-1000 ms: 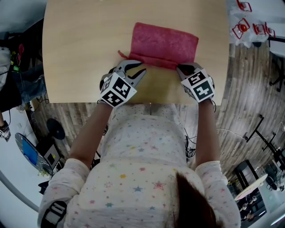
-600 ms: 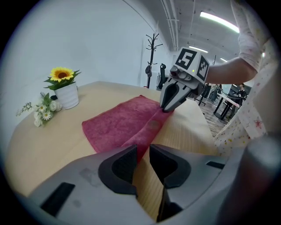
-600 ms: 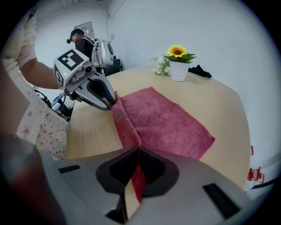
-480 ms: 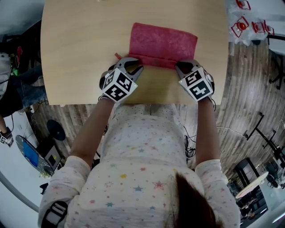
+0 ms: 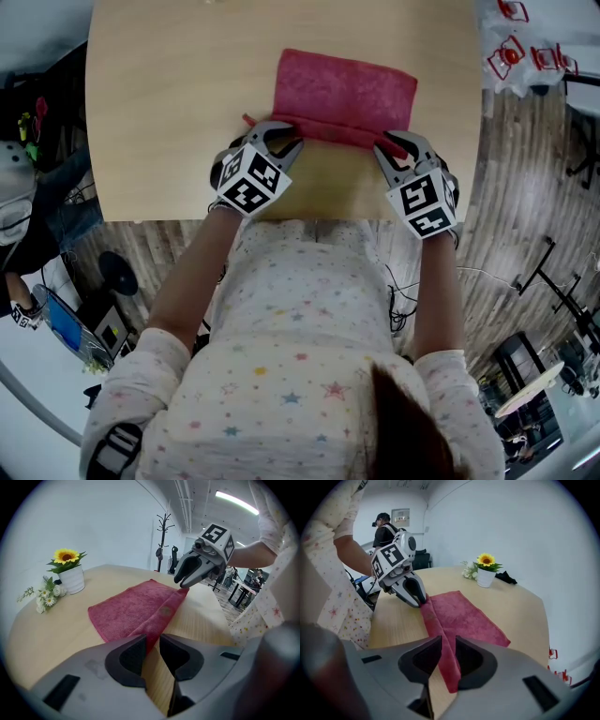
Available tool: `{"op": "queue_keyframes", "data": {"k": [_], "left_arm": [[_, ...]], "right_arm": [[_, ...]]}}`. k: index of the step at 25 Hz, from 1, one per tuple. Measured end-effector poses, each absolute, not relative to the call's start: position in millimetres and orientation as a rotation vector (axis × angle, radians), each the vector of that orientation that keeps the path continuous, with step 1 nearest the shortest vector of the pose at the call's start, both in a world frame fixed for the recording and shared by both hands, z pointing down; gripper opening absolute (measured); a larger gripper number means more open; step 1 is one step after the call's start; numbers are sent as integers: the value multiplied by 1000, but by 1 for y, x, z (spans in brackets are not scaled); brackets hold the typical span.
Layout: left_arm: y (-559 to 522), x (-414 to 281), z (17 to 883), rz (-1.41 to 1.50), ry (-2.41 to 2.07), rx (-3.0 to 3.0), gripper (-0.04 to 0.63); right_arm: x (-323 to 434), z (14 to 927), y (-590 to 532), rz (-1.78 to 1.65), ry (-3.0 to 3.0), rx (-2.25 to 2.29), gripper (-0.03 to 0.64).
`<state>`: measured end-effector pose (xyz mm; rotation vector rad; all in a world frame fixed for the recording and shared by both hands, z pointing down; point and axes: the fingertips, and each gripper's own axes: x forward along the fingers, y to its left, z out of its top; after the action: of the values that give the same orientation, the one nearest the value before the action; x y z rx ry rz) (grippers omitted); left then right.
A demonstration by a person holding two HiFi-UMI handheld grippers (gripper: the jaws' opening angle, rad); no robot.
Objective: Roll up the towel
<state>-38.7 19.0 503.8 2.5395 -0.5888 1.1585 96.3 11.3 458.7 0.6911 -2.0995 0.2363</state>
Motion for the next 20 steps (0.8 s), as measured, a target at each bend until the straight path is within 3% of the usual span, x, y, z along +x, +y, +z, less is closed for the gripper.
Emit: {"op": "queue_keyframes", "data": {"k": [11,20], "left_arm": [[14,-41,503,1123,-626,2512,92],[10,-40,490,1077,-644,2543,92]], "right_arm": [[69,495,27,41,-1977,491,143],[69,493,14,145,-2012,445,29]]}}
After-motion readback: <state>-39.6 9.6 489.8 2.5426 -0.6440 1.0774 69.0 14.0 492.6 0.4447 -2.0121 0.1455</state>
